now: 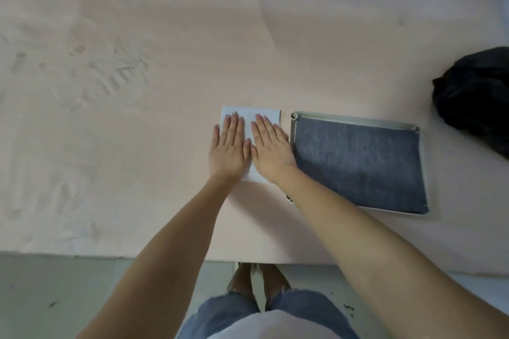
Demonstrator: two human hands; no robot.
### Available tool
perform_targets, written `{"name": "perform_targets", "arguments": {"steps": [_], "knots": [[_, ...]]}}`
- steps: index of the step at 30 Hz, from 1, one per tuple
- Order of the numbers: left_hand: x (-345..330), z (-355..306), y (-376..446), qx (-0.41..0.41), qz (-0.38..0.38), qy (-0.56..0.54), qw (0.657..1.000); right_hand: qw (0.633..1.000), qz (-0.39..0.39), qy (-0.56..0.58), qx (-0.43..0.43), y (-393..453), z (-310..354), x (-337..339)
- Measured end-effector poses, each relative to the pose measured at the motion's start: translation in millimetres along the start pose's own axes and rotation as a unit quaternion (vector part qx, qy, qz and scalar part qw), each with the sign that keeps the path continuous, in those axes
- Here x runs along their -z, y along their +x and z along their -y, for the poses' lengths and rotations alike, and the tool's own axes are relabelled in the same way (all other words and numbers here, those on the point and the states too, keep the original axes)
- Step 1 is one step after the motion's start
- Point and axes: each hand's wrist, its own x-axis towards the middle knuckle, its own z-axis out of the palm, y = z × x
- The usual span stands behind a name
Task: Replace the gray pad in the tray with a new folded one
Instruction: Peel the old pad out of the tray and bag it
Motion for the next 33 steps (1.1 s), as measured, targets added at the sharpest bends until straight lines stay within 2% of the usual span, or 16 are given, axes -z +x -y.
{"name": "perform_targets", "arguments": {"steps": [3, 7, 12, 15, 19, 22, 25, 28, 33], "knots": [[6.0, 0.9, -1.3, -0.012, -0.009, -0.002, 1.0, 0.999, -0.015, 0.019, -0.025, -9.2, 3.8, 0.2], [11.8, 0.6, -4.5, -0.068, -0.009, 0.003, 0.998, 0.999, -0.002, 0.0, -0.046, -24.4, 10.4, -2.5], [3.4, 9.6, -16.2, -0.025, 0.01, 0.006, 1.0, 0.997, 0.008, -0.038, -0.064, -27.4, 10.0, 0.1], [2.0, 17.2, -22.1, 0.004, -0.006, 0.009, 1.0, 0.997, 0.013, -0.051, -0.065, -31.2, 3.4, 2.5], [9.5, 13.0, -33.9, -0.005, -0.04, -0.017, 0.999, 0.998, -0.058, -0.001, -0.002, -48.1, -4.3, 11.5], [19.9, -7.6, -42.2, -0.091, -0.055, -0.019, 0.994, 0.986, -0.114, 0.085, -0.091, -67.4, -13.8, 14.2], [22.8, -42.9, -44.4, -0.131, -0.046, -0.056, 0.989, 0.975, -0.091, 0.111, -0.17, -90.9, -34.1, 6.4], [20.3, -74.6, -43.0, -0.162, -0.02, -0.042, 0.986, 0.962, -0.079, 0.111, -0.234, -114.1, -60.3, -0.1], [14.7, -105.5, -42.3, -0.17, -0.022, -0.023, 0.985, 0.956, -0.04, 0.091, -0.276, -144.5, -103.2, -16.0]]}}
